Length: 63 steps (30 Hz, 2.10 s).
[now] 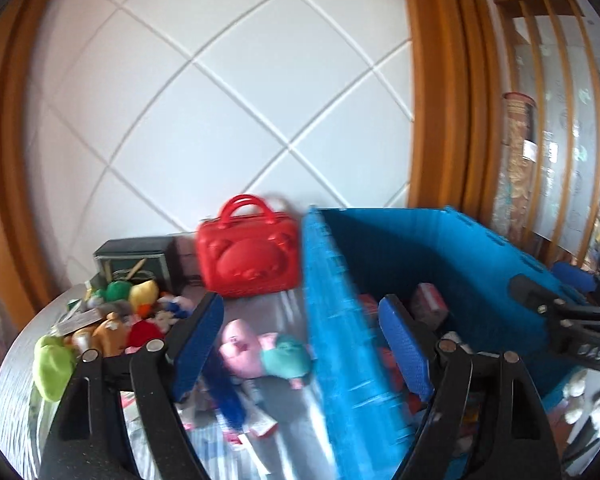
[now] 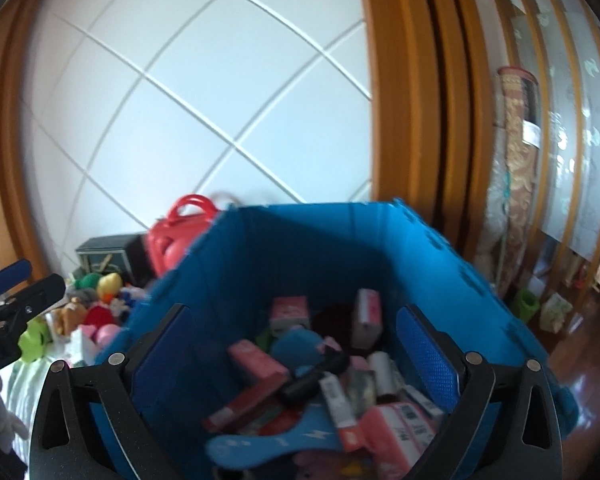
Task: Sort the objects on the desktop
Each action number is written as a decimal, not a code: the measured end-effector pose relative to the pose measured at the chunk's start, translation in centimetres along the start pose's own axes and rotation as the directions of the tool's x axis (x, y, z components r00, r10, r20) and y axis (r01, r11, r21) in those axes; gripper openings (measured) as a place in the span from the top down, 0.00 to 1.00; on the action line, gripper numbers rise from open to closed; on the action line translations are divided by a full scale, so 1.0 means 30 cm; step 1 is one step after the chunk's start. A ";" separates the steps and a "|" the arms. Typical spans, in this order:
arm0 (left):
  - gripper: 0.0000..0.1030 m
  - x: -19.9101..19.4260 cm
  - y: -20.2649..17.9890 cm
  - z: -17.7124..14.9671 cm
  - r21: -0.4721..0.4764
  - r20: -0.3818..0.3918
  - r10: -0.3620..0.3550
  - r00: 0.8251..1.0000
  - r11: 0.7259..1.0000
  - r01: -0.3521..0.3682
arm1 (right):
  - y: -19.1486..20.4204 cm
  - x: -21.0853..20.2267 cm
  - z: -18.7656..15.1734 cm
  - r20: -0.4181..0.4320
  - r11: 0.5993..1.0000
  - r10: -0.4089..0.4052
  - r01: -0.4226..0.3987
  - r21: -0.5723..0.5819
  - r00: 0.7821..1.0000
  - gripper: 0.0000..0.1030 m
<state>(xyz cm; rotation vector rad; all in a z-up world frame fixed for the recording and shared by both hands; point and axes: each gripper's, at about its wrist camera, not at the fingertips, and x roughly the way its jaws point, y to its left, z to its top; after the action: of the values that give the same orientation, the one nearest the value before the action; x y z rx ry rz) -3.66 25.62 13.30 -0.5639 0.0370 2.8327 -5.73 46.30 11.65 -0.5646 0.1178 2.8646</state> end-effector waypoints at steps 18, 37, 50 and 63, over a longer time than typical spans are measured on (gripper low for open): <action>0.23 0.047 0.831 -0.313 -0.137 -0.212 0.255 0.943 0.948 -0.287 | 0.795 0.062 -0.070 -0.002 0.952 0.282 -0.280 -0.123 0.959 0.00; 0.23 0.470 1.090 -0.592 -0.213 -0.454 0.191 0.870 0.925 -0.314 | 1.044 0.561 -0.456 -0.332 0.939 0.286 -0.332 -0.090 0.899 0.00; 0.69 0.765 1.051 -0.622 -0.151 -0.479 0.205 0.854 0.939 -0.310 | 1.036 0.766 -0.530 -0.431 0.940 0.285 -0.338 -0.052 0.856 0.00; 0.71 0.630 1.102 -0.686 -0.155 -0.478 0.172 0.861 0.949 -0.275 | 1.220 0.848 -0.620 -0.507 0.888 0.345 -0.449 -0.096 0.790 0.00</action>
<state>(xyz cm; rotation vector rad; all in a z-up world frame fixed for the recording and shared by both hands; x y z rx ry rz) -21.13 -3.36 -13.71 -1.3584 -0.1329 2.8667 -30.28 13.52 -13.94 -1.4563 0.0057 3.0818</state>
